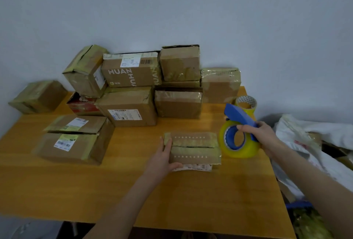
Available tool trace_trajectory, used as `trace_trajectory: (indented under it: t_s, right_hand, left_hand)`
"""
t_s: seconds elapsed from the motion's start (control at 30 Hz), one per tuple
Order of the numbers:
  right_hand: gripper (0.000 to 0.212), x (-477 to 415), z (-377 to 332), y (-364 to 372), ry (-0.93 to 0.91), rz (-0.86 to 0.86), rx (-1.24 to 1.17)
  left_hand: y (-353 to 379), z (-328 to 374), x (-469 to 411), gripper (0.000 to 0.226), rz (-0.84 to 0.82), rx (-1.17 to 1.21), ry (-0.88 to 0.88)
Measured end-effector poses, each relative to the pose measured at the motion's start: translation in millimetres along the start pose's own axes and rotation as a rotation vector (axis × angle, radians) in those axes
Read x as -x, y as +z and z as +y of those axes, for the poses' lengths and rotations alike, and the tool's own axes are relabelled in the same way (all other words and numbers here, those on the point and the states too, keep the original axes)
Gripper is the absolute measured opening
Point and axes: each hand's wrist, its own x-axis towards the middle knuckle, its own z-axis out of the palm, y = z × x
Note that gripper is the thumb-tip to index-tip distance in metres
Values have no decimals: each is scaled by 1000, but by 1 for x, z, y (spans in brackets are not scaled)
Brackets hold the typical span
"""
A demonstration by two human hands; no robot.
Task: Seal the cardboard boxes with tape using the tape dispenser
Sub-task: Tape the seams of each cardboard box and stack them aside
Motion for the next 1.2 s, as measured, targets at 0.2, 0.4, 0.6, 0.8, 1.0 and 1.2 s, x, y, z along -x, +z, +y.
trace_trajectory:
  t_s: [0.2, 0.4, 0.6, 0.8, 1.0, 1.2]
  right_hand:
    - [67, 42, -62, 21, -192, -245, 278]
    - [55, 50, -66, 73, -287, -396, 602]
    - [47, 46, -69, 67, -279, -527, 634]
    - [56, 41, -63, 56, -267, -569, 606]
    - [60, 37, -62, 49, -281, -610, 595]
    - [49, 29, -62, 47, -315, -618, 644]
  left_hand:
    - [1, 3, -5, 106, -9, 11, 39]
    - [5, 2, -7, 108, 49, -37, 73]
    - [-5, -12, -9, 76, 120, 373, 113]
    - [-42, 19, -13, 54, 85, 1267, -173]
    - [-41, 44, -17, 37, -67, 1366, -255]
    - [-47, 42, -15, 22, -2, 1409, -311]
